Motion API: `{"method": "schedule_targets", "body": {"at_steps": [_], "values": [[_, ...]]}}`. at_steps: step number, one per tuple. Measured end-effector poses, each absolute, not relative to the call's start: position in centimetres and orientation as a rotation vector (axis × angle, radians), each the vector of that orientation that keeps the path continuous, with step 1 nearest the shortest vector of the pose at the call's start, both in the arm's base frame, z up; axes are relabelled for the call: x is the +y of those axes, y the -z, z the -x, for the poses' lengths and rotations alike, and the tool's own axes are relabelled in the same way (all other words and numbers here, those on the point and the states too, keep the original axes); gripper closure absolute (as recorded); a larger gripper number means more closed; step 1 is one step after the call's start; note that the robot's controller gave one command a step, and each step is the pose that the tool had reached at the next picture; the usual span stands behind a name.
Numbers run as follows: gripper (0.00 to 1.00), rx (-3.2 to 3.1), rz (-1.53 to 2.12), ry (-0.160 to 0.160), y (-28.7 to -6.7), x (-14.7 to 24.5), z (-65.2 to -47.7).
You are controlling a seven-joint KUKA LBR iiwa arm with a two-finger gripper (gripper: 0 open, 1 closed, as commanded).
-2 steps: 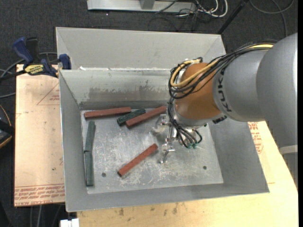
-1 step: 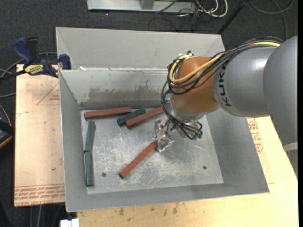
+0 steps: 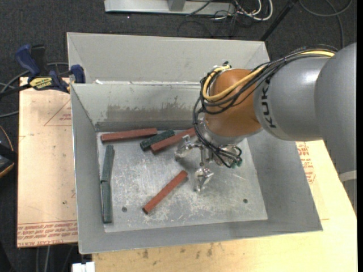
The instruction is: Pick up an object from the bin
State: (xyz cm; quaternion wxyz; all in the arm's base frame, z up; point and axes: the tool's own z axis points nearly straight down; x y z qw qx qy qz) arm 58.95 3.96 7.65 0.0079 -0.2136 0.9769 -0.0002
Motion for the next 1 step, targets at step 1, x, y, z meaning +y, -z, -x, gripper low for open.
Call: {"method": "schedule_targets", "body": {"at_steps": [1], "values": [[1.00, 3.059, 0.670, 0.001, -7.82, 3.93, -58.93]]}}
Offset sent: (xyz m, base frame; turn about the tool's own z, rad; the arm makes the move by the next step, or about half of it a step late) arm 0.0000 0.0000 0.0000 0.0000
